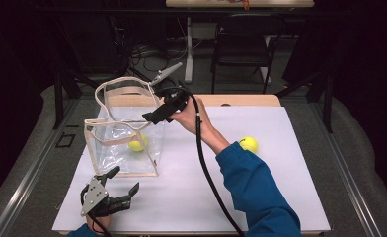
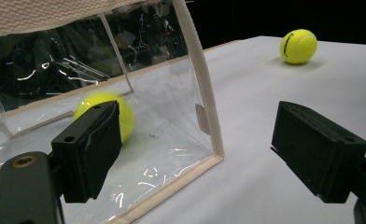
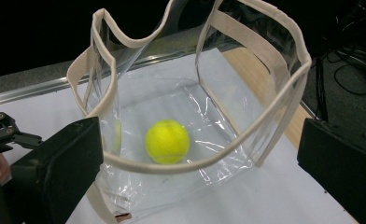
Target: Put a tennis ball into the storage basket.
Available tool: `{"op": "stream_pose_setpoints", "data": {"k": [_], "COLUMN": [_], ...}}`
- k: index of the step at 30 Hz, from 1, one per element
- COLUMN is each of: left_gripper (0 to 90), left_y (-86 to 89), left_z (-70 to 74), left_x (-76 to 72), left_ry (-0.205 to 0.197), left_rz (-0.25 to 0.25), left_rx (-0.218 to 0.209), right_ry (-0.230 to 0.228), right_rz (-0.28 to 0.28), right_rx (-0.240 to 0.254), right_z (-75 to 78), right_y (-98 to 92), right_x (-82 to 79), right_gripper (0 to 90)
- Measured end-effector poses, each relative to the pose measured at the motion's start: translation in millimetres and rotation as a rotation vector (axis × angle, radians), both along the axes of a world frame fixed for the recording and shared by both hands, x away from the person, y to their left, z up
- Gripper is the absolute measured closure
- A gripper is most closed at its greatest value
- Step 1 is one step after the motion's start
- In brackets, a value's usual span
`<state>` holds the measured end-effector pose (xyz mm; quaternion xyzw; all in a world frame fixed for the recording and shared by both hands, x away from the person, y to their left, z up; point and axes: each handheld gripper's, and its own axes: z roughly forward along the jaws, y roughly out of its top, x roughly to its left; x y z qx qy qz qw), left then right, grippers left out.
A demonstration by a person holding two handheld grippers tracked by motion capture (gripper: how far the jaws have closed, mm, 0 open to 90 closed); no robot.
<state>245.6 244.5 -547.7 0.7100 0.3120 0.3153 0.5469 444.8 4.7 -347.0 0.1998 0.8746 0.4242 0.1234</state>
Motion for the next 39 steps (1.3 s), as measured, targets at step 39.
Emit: {"op": "stream_pose_setpoints", "data": {"k": [39], "left_gripper": [15.8], "left_y": [-2.8], "left_z": [-0.6], "left_x": [-0.3], "left_ry": [-0.001], "left_rz": [-0.003], "left_rx": [0.014], "right_ry": [0.038], "right_rz": [-0.081], "right_rx": [-0.001], "right_z": [-44.1], "right_y": [-101.4], "right_x": [-32.1], "right_gripper": [0.0]}}
